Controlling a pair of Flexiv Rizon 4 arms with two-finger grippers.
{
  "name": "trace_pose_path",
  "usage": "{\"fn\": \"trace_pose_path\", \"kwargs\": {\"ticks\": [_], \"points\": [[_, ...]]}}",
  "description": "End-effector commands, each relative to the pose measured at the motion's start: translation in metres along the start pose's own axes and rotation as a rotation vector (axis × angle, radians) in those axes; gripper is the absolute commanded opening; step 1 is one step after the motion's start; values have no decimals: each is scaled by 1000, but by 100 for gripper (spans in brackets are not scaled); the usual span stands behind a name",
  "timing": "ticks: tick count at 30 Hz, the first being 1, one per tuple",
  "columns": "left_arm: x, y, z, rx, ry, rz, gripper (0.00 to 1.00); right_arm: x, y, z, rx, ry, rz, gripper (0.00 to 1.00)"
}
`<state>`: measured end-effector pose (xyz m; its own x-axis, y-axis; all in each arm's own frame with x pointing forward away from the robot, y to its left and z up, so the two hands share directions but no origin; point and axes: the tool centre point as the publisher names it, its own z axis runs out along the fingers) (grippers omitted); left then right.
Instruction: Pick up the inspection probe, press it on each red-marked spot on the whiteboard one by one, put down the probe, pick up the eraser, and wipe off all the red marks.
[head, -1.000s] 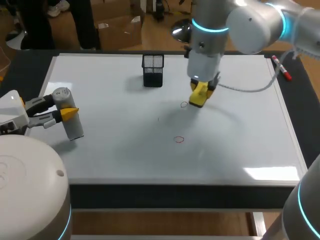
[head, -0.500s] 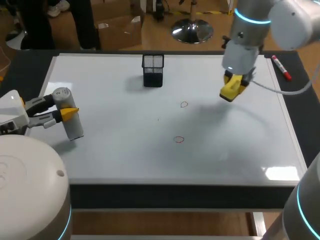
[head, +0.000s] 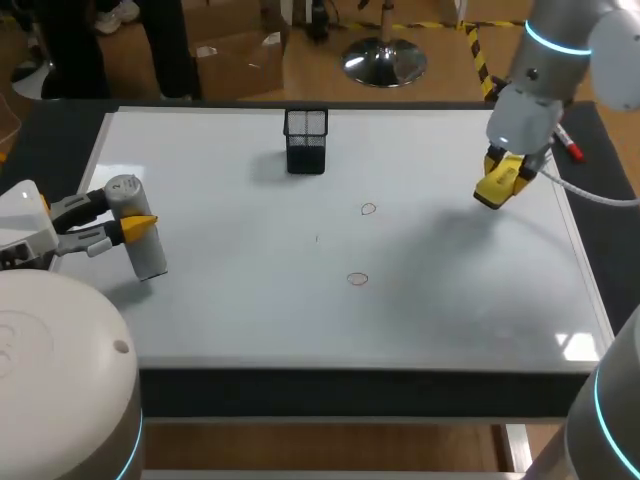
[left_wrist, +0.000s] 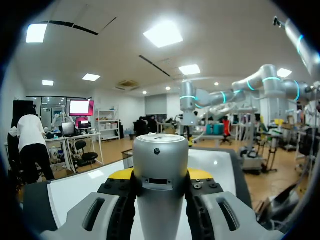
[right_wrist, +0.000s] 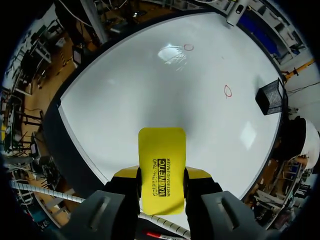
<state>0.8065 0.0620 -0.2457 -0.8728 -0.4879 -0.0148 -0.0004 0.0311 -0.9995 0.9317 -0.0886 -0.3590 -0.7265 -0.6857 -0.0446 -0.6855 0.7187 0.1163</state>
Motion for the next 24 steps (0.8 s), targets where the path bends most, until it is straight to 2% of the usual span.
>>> {"fn": "trace_pose_path", "kwargs": {"ticks": [1, 24], "points": [[1, -1, -1, 1, 0, 1, 0, -3, -3, -3, 8, 19, -6, 0], [1, -1, -1, 1, 0, 1, 0, -4, -4, -4, 14, 25, -4, 0]]}}
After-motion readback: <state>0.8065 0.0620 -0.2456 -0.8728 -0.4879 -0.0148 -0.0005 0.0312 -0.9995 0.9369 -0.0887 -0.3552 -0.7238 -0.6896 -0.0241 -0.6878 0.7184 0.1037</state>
